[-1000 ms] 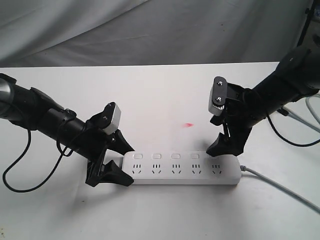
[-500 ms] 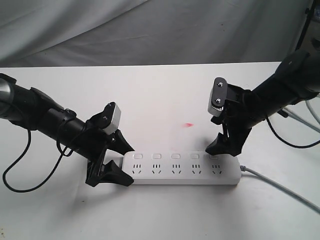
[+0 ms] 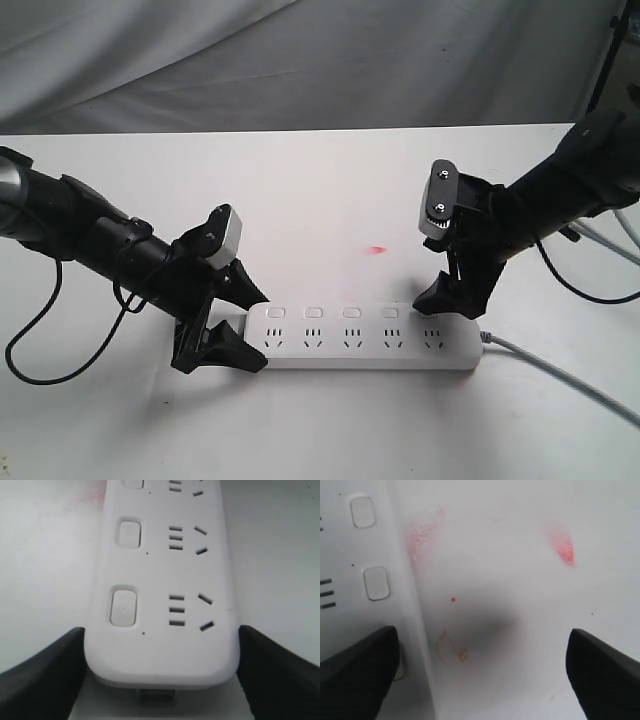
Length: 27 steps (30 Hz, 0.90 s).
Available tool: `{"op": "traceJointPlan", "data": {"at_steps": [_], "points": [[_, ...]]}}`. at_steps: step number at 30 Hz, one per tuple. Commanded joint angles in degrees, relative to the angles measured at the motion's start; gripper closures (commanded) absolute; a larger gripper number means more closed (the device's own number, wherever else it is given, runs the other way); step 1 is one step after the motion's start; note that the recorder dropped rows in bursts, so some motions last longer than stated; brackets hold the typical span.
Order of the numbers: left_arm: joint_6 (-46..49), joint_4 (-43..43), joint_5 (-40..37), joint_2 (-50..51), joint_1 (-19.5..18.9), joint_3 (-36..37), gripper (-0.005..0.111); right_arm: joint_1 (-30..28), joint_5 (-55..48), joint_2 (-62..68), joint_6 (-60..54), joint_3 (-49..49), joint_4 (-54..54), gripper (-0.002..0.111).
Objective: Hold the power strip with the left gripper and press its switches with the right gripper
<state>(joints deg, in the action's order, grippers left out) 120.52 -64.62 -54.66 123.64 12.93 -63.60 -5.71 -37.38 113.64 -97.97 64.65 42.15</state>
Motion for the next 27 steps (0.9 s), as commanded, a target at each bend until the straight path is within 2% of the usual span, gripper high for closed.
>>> {"op": "traceJointPlan", "data": {"at_steps": [1, 9, 27], "points": [[-0.53, 0.39, 0.77, 0.24, 0.36, -0.07, 0.107, -0.20, 3.57, 0.76, -3.14, -2.58, -3.18, 0.025], [-0.53, 0.39, 0.77, 0.24, 0.36, -0.07, 0.107, -0.20, 3.46, 0.08, -3.14, -2.58, -0.72, 0.025], [-0.53, 0.39, 0.77, 0.24, 0.36, -0.07, 0.107, -0.20, 1.16, -13.59, -2.62, -2.58, 10.67, 0.025]]}}
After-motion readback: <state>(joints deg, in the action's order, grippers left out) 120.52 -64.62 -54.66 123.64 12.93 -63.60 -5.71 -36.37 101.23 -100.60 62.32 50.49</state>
